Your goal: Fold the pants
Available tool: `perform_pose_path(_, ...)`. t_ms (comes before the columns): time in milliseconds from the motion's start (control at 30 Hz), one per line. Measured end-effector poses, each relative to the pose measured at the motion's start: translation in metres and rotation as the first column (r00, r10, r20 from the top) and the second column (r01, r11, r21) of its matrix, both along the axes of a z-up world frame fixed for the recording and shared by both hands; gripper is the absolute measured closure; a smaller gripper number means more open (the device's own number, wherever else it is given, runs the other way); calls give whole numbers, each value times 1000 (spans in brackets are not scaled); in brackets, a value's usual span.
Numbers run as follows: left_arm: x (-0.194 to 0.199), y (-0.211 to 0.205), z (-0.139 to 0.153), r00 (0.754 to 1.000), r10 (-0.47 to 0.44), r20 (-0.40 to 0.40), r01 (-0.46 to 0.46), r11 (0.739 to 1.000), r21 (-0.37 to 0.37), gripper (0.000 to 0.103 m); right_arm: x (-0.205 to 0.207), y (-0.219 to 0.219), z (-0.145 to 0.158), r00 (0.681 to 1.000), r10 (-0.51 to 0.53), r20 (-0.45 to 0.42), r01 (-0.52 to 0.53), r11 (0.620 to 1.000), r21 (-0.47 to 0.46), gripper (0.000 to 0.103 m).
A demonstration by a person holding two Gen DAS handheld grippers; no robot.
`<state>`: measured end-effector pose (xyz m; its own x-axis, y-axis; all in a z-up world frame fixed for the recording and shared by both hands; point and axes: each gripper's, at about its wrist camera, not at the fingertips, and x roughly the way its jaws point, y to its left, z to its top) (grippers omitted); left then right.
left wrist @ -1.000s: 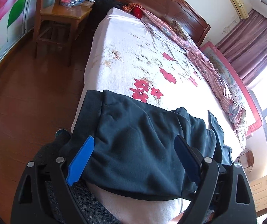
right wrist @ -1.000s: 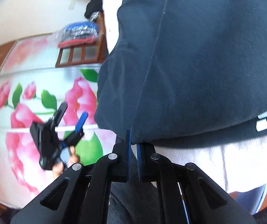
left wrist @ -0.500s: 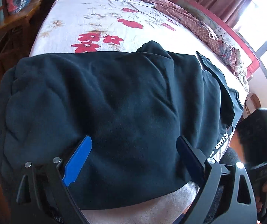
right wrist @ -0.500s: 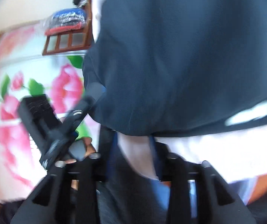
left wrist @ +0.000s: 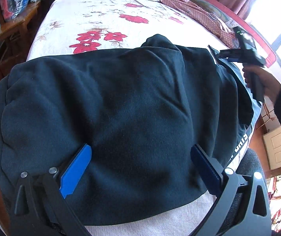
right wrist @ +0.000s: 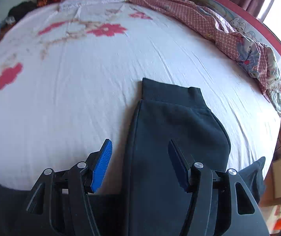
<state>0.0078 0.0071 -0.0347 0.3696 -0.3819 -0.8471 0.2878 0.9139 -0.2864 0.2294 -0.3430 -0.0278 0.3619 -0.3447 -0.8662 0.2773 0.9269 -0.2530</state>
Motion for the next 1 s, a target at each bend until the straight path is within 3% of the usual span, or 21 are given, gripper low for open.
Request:
perform_pose_path(67, 2, 0, 0, 1000, 0, -2, 0, 1000, -6, 2, -4, -10, -2, 999, -29, 31, 28, 1000, 5, 40)
perform_pose_path(100, 2, 1, 0, 1000, -1, -3, 1, 1000, -9, 2, -6, -17, -2, 998, -42, 36, 40, 997, 65, 45)
perform_pose_path(133, 3, 0, 0, 1000, -3, -4, 3, 1000, -7, 2, -5, -23, -2, 998, -56, 40, 50, 991, 128, 66)
perform_pose_path(167, 3, -1, 0, 1000, -5, -3, 5, 1000, -2, 2, -8, -29, -1, 997, -68, 41, 61, 987, 151, 74)
perform_pose_path(200, 3, -2, 0, 1000, -9, -2, 9, 1000, 6, 2, -12, -33, 2, 996, -70, 52, 61, 985, 158, 89)
perform_pose_path(233, 4, -3, 0, 1000, -12, -2, 12, 1000, 12, 2, -16, -36, 7, 995, -80, 64, 66, 977, 201, 97)
perform_pose_path(333, 4, -4, -1, 1000, -12, -2, 12, 1000, 17, 2, -38, -56, 32, 978, -137, 157, 84, 949, 305, 98)
perform_pose_path(400, 4, -3, -1, 1000, -10, -3, 10, 1000, 16, 2, -64, -74, 57, 949, -204, 242, 97, 915, 391, 98)
perform_pose_path(533, 4, -3, -1, 1000, -6, -3, 7, 1000, 9, 2, -148, -130, 87, 844, -387, 371, 114, 806, 581, 98)
perform_pose_path(633, 3, -4, -1, 1000, -12, -3, 12, 1000, 16, 2, -224, -174, 73, 738, -554, 385, 164, 701, 694, 98)
perform_pose_path(667, 3, -4, -1, 1000, -15, -3, 15, 1000, 20, 2, -245, -186, 62, 710, -603, 363, 208, 673, 710, 98)
perform_pose_path(700, 3, -4, -1, 1000, -18, -4, 18, 1000, 23, 2, -265, -201, 42, 679, -658, 325, 246, 621, 744, 98)
perform_pose_path(800, 2, -8, -1, 999, -34, -3, 34, 998, 49, 2, -308, -229, -28, 588, -789, 179, 313, 427, 848, 98)
perform_pose_path(867, 1, -12, -1, 999, -49, 0, 49, 996, 74, 2, -324, -232, -61, 541, -827, 153, 267, 342, 901, 99)
perform_pose_path(900, 1, -13, -1, 999, -55, 1, 54, 995, 85, 2, -328, -230, -65, 521, -837, 168, 239, 332, 913, 99)
perform_pose_path(933, 0, -14, -1, 998, -58, 3, 58, 994, 93, 2, -326, -228, -63, 519, -834, 186, 236, 348, 907, 99)
perform_pose_path(1000, 0, -16, -1, 998, -61, 5, 60, 993, 105, 2, -320, -225, -57, 539, -814, 215, 219, 381, 898, 99)
